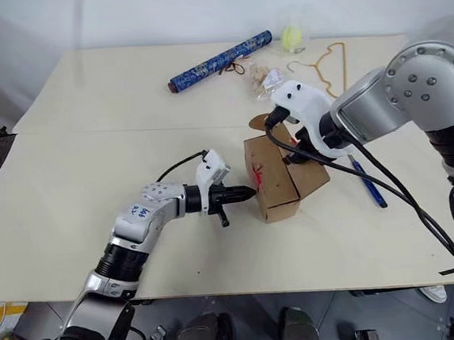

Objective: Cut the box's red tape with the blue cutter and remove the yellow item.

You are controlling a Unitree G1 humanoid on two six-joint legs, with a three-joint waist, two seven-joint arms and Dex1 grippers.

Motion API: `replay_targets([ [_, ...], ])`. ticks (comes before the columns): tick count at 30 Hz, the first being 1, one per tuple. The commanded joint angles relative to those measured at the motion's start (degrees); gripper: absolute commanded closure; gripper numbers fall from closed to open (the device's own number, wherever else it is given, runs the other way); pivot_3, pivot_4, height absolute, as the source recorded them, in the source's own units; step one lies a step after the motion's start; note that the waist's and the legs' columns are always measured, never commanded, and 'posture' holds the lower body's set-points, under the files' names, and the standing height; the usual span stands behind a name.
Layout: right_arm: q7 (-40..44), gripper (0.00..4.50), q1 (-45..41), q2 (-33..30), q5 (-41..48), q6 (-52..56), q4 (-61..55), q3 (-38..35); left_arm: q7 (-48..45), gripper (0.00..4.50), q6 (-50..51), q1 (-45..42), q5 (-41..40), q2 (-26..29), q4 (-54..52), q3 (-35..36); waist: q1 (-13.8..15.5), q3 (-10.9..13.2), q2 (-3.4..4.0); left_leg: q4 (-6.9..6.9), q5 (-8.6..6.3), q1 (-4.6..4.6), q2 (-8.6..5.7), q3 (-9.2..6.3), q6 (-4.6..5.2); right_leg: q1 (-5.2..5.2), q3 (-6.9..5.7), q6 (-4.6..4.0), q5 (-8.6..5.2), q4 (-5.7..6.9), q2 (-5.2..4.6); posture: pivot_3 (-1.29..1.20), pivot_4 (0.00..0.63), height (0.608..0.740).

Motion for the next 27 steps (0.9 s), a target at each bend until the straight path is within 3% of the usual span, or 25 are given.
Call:
replay_targets([
  [1, 1.2, 4.45, -0.1, -0.1, -1.0, 0.2, -0.9, -0.5, -1.2, 4.5, 0.9, -2.2, -1.4, 0.7, -3.2, 0.9, 0.0, 0.0, 0.0, 0.0, 0.0, 0.0, 0.0, 0.0, 0.0, 0.0, 0.0, 0.0, 0.0, 0.0, 0.0, 0.0, 0.15, 0.74],
  [4, 3.2, 4.45, -1.5, -1.1, -3.0, 0.2, -2.2, 3.5, -1.9, 4.5, 2.7, -3.4, -2.2, 1.5, -4.5, 1.4, 0.0, 0.0, 0.0, 0.0, 0.0, 0.0, -0.01, 0.0, 0.0, 0.0, 0.01, 0.0, 0.0, 0.0, -0.01, 0.0, 0.15, 0.74],
  [14, 5.6, 4.45, -0.8, 0.2, -6.4, 0.2, -2.2, 2.1, -4.3, 4.5, 14.9, -8.7, -16.7, 1.0, -11.6, 9.8, 0.0, 0.0, 0.0, -0.01, 0.0, 0.0, 0.0, -0.02, -0.01, -0.01, 0.02, 0.0, 0.0, 0.01, 0.01, 0.0, 0.15, 0.74],
  [22, 7.2, 4.45, -0.7, 0.7, -8.1, 0.2, -2.2, 1.8, 1.6, 4.5, 0.7, -9.0, -5.8, -5.3, -2.8, 0.6, 0.1, 0.0, -0.01, 0.0, 0.0, 0.0, -0.14, 0.03, 0.0, 0.01, 0.01, 0.01, 0.0, 0.02, 0.03, 0.0, 0.15, 0.74],
  [27, 7.6, 4.45, -0.3, 0.6, -8.3, 0.2, -2.0, 1.3, 4.6, 4.5, -5.6, -8.6, -2.3, -8.2, 2.2, 0.0, 0.1, 0.0, 0.0, 0.0, 0.0, 0.01, -0.11, 0.04, -0.01, 0.0, 0.01, 0.01, 0.0, 0.02, 0.06, 0.0, 0.15, 0.74],
])
